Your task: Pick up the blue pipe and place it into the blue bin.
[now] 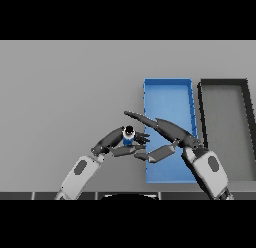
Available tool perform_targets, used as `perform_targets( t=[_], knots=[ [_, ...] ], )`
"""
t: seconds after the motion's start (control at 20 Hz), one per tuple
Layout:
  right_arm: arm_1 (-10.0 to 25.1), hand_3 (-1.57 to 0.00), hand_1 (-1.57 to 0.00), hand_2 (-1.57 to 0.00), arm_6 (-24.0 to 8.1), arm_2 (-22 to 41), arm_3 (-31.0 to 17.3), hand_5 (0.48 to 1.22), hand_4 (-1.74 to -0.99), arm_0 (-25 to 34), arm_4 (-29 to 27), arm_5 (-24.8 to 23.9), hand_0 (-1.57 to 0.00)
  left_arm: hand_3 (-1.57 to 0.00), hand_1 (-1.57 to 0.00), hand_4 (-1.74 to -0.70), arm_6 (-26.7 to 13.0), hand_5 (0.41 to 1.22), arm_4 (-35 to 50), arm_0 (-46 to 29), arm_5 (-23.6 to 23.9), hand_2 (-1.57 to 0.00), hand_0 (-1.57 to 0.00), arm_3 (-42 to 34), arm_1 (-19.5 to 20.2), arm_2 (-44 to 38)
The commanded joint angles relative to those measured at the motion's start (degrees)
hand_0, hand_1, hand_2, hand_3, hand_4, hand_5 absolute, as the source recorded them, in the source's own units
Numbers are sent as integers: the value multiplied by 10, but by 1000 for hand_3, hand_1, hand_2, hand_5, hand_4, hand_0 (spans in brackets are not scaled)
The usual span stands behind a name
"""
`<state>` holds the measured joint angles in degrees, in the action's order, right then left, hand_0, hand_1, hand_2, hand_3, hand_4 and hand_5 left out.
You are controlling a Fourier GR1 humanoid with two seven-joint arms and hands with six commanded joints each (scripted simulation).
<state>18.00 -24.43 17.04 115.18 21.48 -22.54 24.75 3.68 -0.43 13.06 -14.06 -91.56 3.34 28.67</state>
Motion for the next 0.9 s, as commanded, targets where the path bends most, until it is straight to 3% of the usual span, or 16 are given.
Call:
perform_targets(
  t=[0.0,0.25,0.4,0.5,0.55,0.65,0.8,0.85],
  knots=[
    [-7,1,-2,-52,-12,5,-13,551,-1242,27,1,-1,1,-1571,-1571,-1465,-10,1221,9,6,-7,-1571,-1571,2,-4,-3],
    [-25,1,-32,-83,-36,23,-56,521,-1186,85,8,15,-23,-1571,-1571,-1469,-18,1221,-3,-4,-10,-1571,-1571,-1,-11,-4],
    [-48,-44,-108,-166,-41,35,-94,497,-1204,117,23,23,-69,-1571,-1571,-1465,-22,1221,-12,-9,-14,-1571,-1571,-1,-7,-9],
    [-59,-242,-362,-377,-36,43,-109,485,-1278,126,29,31,-323,-1571,-1571,-1517,-20,1221,-13,-10,-17,-1571,-1571,-1,-12,-10],
    [-59,-401,-530,-538,-31,42,-109,489,-1331,128,26,35,-507,-1571,-1571,-1560,-45,1221,-14,-10,-17,-1571,-1571,-1,-14,-8],
    [-72,-762,-877,-910,-29,48,-109,518,-1467,131,28,29,-876,-1571,-1571,-1622,-55,1221,-23,-5,-18,-1571,-1571,1,-6,-15],
    [-86,-1021,-1215,-1233,-40,52,-112,650,-1581,129,14,17,-1215,-1523,-1571,-1677,-33,1221,-13,-12,-21,-1571,-1571,5,-20,-18],
    [-88,-1102,-1287,-1300,-34,53,-111,765,-1606,127,6,15,-1286,-1532,-1571,-1690,-30,1221,-2,-11,-24,-1571,-1571,5,-28,-21]
  ],
)
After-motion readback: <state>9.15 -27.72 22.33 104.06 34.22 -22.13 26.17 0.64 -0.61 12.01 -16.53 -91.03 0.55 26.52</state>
